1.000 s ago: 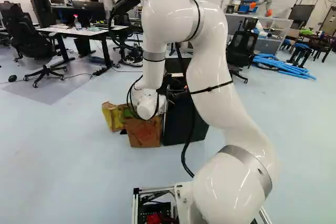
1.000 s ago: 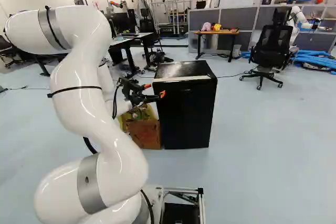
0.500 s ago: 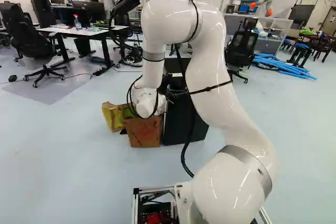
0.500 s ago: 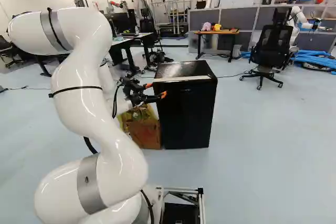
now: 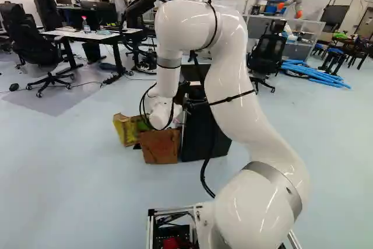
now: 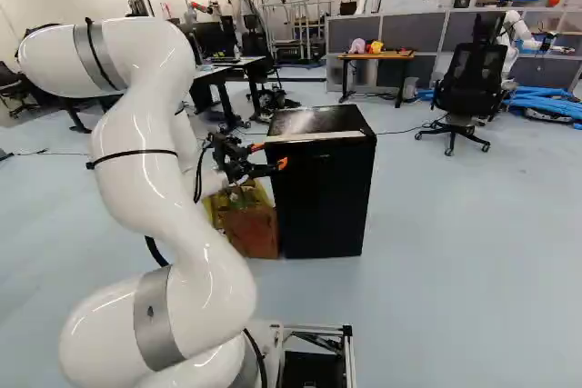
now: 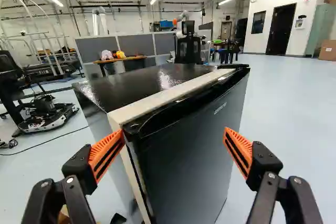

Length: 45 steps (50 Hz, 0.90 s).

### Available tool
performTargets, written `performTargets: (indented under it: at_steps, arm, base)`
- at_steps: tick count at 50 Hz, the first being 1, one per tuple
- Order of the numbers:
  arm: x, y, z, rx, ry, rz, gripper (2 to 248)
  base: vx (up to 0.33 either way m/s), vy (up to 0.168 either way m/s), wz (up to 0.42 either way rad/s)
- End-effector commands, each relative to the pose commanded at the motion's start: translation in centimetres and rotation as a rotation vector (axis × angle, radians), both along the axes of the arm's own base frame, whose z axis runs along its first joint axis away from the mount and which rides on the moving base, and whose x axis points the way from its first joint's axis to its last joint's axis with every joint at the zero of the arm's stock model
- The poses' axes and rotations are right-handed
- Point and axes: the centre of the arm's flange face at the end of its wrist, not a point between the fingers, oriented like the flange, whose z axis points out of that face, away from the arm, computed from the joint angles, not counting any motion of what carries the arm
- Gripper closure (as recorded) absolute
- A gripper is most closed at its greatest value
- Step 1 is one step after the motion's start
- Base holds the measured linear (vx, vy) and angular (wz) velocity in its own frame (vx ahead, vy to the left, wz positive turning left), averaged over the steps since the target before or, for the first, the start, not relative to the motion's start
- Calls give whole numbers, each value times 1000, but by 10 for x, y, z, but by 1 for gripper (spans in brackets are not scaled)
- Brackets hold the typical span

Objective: Grab a drink from the fridge

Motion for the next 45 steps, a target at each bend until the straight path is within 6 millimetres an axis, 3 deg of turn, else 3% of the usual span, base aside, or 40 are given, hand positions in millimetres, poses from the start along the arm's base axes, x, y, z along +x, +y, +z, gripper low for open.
performTargets:
  at_steps: [45]
  arm:
    - [2, -4, -1, 10, -4, -73, 3]
  base:
    - [0, 0, 0]
